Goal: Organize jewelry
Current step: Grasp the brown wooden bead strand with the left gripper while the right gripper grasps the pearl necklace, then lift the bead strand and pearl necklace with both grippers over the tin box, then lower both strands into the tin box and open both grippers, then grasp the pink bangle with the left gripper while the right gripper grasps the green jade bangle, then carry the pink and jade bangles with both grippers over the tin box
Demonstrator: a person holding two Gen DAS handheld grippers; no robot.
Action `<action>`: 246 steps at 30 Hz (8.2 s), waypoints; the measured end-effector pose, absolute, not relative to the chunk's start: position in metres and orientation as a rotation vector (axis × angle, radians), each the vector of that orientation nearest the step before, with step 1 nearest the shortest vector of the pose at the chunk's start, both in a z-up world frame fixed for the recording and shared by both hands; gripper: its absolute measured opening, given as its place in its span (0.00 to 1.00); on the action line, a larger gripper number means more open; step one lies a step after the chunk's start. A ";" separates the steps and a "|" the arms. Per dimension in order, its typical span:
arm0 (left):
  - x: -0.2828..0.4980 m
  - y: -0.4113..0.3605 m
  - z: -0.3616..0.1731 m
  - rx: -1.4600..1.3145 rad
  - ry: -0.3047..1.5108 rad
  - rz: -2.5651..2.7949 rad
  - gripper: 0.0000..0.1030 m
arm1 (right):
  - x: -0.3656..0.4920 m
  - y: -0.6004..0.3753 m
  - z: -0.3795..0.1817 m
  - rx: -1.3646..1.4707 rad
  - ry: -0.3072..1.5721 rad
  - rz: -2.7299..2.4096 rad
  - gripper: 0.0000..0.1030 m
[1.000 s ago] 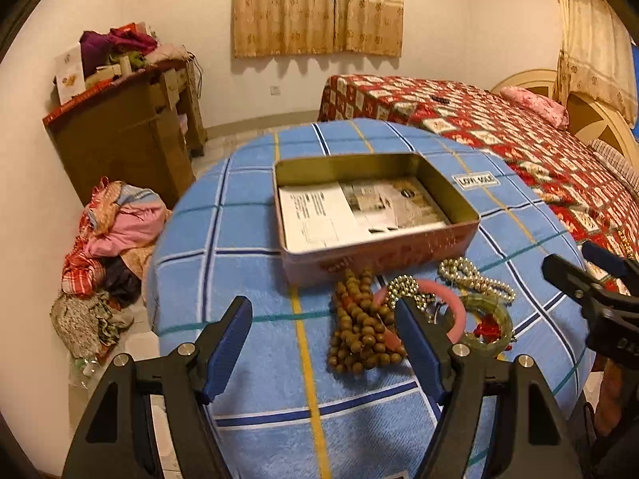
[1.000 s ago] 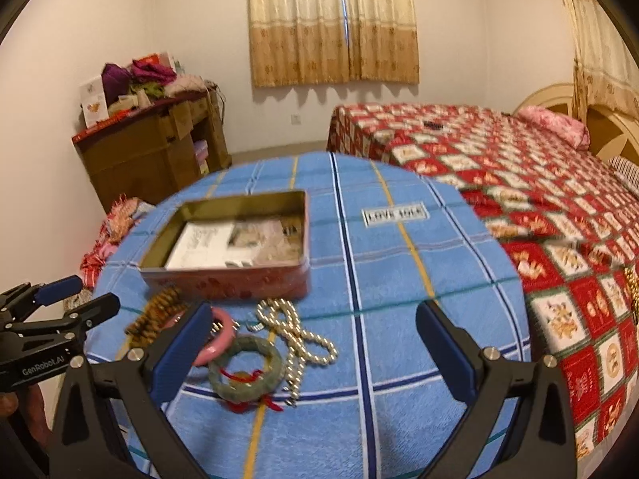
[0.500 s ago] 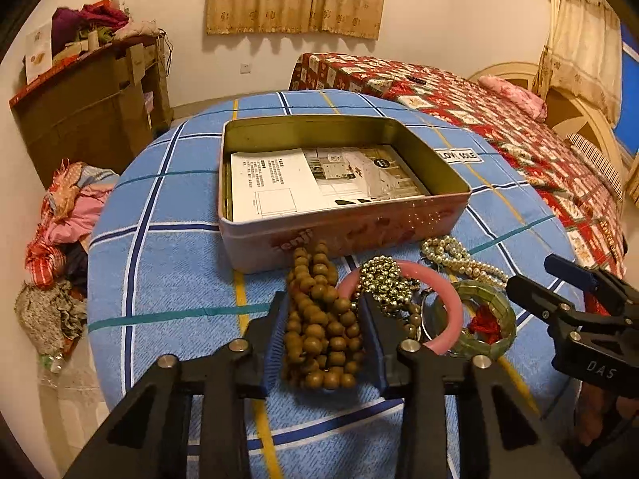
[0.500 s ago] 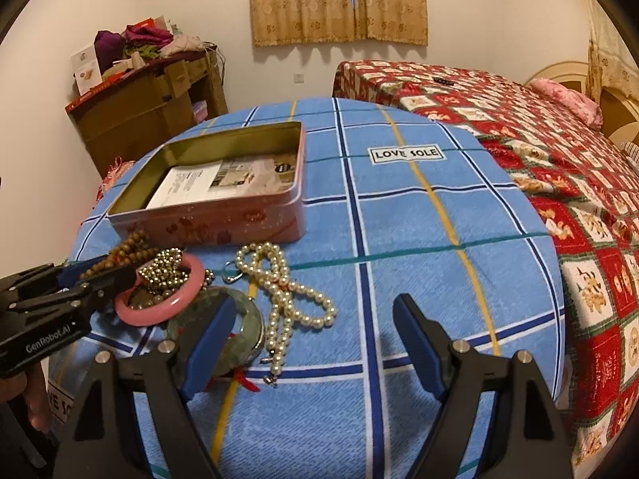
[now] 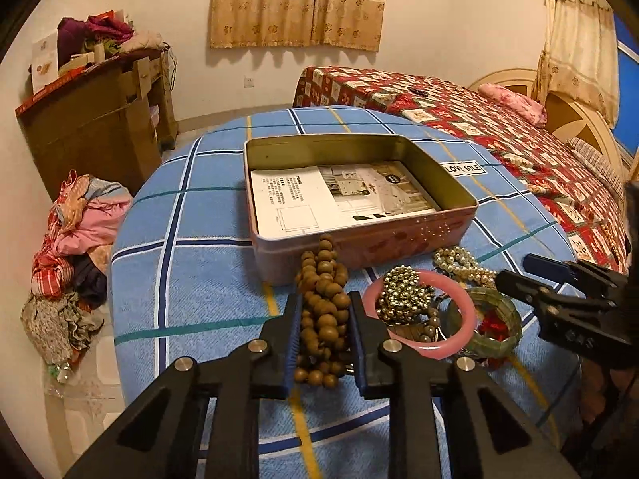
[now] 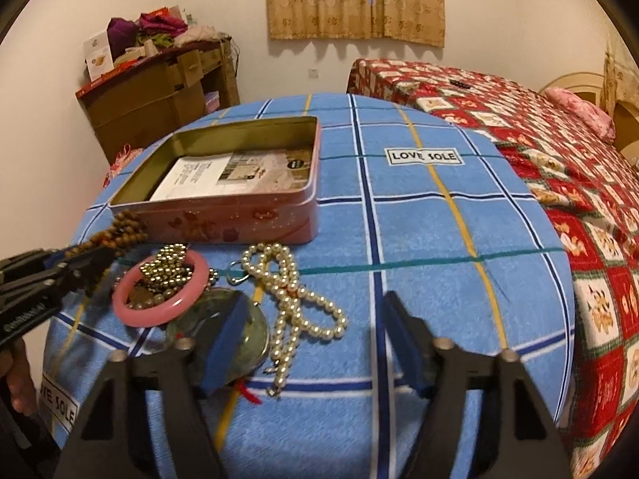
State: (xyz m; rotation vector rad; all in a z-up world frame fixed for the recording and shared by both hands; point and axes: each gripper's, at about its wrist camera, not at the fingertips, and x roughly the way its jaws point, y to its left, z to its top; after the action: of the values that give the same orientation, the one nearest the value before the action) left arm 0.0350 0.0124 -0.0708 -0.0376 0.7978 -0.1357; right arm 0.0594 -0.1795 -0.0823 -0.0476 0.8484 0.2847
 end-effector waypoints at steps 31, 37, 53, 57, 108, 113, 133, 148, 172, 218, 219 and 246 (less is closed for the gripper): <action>0.022 0.001 -0.041 -0.012 0.710 -0.162 0.21 | 0.049 -0.180 -0.062 -0.060 0.830 0.388 0.15; 0.026 0.004 -0.036 -0.018 0.691 -0.141 0.21 | 0.052 -0.179 -0.047 -0.051 0.781 0.388 0.15; 0.056 0.007 -0.019 -0.016 0.650 -0.112 0.22 | 0.075 -0.165 -0.026 -0.066 0.725 0.399 0.15; 0.064 0.010 -0.016 -0.014 0.642 -0.103 0.22 | 0.080 -0.161 -0.021 -0.075 0.713 0.402 0.15; 0.158 0.016 -0.038 0.030 0.745 -0.097 0.22 | 0.178 -0.114 -0.049 -0.124 0.778 0.376 0.15; 0.160 0.014 -0.040 0.033 0.751 -0.101 0.22 | 0.179 -0.114 -0.051 -0.125 0.784 0.375 0.15; 0.155 0.020 -0.040 0.024 0.735 -0.068 0.67 | 0.171 -0.119 -0.048 -0.092 0.765 0.393 0.44; 0.108 0.025 -0.034 0.006 0.710 -0.054 0.67 | 0.137 -0.148 -0.045 -0.081 0.742 0.333 0.64; 0.051 0.003 -0.073 0.024 0.811 -0.098 0.67 | 0.072 -0.177 -0.087 -0.076 0.848 0.329 0.68; 0.049 -0.006 -0.075 0.030 0.817 -0.200 0.10 | 0.055 -0.157 -0.100 -0.123 0.898 0.467 0.32; 0.048 -0.005 -0.074 0.029 0.815 -0.200 0.10 | 0.054 -0.155 -0.102 -0.134 0.905 0.475 0.31; 0.039 -0.003 -0.036 0.012 0.711 -0.183 0.10 | 0.054 -0.173 -0.056 -0.022 0.769 0.468 0.10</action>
State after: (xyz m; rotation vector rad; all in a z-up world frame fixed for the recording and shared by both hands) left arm 0.0391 -0.0026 -0.0355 0.0116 0.7111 -0.1834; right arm 0.0535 -0.1734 -0.0565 -0.0217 0.7688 0.4678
